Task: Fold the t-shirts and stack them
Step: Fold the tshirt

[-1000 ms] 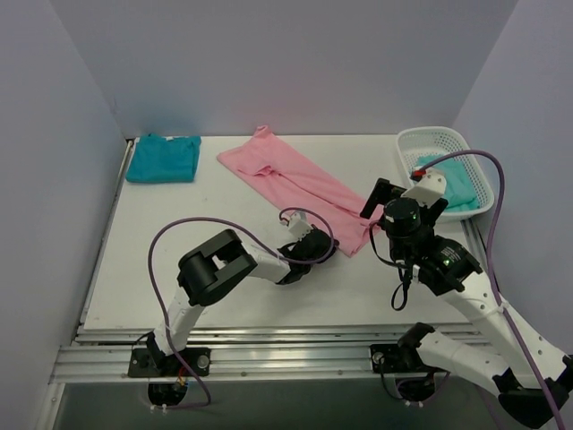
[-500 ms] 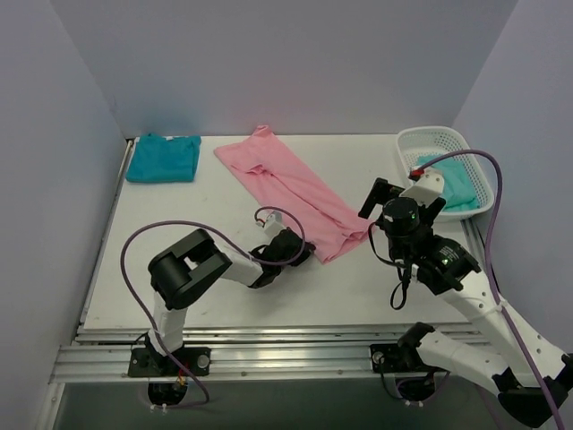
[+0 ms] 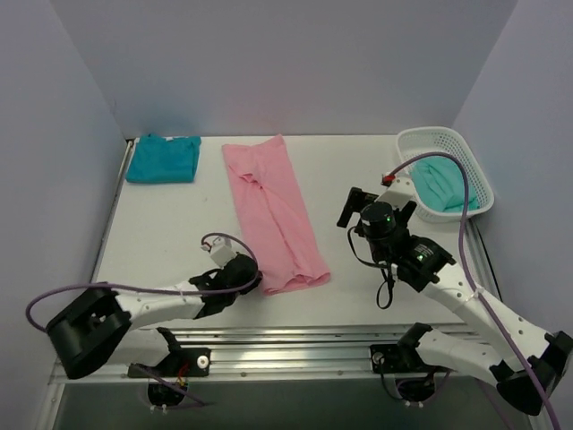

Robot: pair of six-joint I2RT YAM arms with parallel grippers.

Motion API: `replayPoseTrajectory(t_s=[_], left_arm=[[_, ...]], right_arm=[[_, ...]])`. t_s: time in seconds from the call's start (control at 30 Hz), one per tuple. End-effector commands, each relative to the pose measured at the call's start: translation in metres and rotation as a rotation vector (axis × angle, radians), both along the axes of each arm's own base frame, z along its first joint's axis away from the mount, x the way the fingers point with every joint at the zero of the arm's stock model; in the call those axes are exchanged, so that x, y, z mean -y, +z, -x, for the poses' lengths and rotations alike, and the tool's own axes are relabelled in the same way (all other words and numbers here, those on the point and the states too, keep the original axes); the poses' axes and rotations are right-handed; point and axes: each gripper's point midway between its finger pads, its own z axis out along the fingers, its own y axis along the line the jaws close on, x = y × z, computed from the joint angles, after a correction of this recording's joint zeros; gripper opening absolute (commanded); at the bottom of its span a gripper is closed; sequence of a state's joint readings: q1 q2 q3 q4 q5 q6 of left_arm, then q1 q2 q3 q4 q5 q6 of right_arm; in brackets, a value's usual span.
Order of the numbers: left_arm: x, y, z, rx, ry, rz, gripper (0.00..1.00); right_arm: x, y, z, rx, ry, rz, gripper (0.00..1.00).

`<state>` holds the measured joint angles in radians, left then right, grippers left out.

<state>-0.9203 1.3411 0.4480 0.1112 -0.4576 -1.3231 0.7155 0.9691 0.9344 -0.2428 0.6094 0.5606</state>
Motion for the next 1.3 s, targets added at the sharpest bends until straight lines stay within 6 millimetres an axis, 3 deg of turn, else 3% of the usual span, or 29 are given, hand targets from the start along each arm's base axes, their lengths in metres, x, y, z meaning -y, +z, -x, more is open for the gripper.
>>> replayPoseTrajectory(t_s=[0.0, 0.07, 0.13, 0.17, 0.2, 0.27, 0.3, 0.33, 0.47, 0.6, 0.7, 0.77, 0.87, 1.0, 1.03, 1.17, 1.27], left_arm=[[-0.067, 0.016, 0.011, 0.024, 0.129, -0.183, 0.02], [-0.088, 0.041, 0.007, 0.099, 0.199, -0.163, 0.02], [-0.109, 0.045, 0.012, 0.118, 0.229, -0.19, 0.02], [-0.116, 0.06, 0.01, 0.167, 0.256, -0.156, 0.03], [-0.126, 0.057, 0.012, 0.173, 0.263, -0.181, 0.04], [-0.134, 0.069, 0.012, 0.218, 0.268, -0.168, 0.16], [-0.138, 0.068, 0.012, 0.217, 0.27, -0.17, 0.27], [-0.138, 0.069, 0.013, 0.219, 0.265, -0.167, 0.6], [-0.134, 0.059, 0.016, 0.183, 0.226, -0.174, 0.97], [-0.122, 0.05, 0.016, 0.138, 0.188, -0.176, 0.94], [-0.122, 0.051, 0.016, 0.123, 0.183, -0.2, 0.94], [-0.129, 0.055, 0.018, 0.121, 0.196, -0.226, 0.95], [-0.14, 0.059, 0.025, 0.122, 0.202, -0.254, 0.97], [-0.147, 0.058, 0.034, 0.117, 0.199, -0.241, 1.0], [-0.146, 0.058, 0.035, 0.122, 0.19, -0.23, 0.92], [-0.15, 0.054, 0.04, 0.115, 0.198, -0.203, 0.79], [-0.148, 0.051, 0.043, 0.106, 0.189, -0.195, 0.7]], right_arm=[[-0.03, -0.02, 0.001, -0.026, 0.061, -0.036, 1.0], [-0.047, -0.034, 0.001, -0.045, 0.091, -0.032, 1.0], [-0.069, -0.054, 0.006, -0.079, 0.135, -0.026, 1.0], [-0.076, -0.06, 0.007, -0.09, 0.149, -0.023, 1.0], [-0.088, -0.071, 0.012, -0.112, 0.179, -0.006, 1.0], [-0.096, -0.077, 0.013, -0.114, 0.183, 0.002, 1.0], [-0.101, -0.081, 0.016, -0.12, 0.195, 0.012, 1.0], [-0.101, -0.081, 0.016, -0.117, 0.191, 0.014, 1.0], [-0.097, -0.075, 0.019, -0.103, 0.18, 0.017, 1.0], [-0.088, -0.064, 0.022, -0.086, 0.162, 0.003, 1.0], [-0.095, -0.059, 0.031, -0.085, 0.2, -0.062, 1.0], [-0.113, -0.062, 0.043, -0.112, 0.284, -0.133, 1.0], [-0.154, -0.076, 0.069, -0.143, 0.476, -0.293, 1.0], [-0.192, -0.105, 0.094, -0.202, 0.616, -0.416, 1.0], [-0.197, -0.114, 0.098, -0.226, 0.625, -0.424, 1.0], [-0.217, -0.149, 0.118, -0.319, 0.667, -0.434, 1.0], [-0.229, -0.157, 0.131, -0.347, 0.69, -0.471, 1.0]])
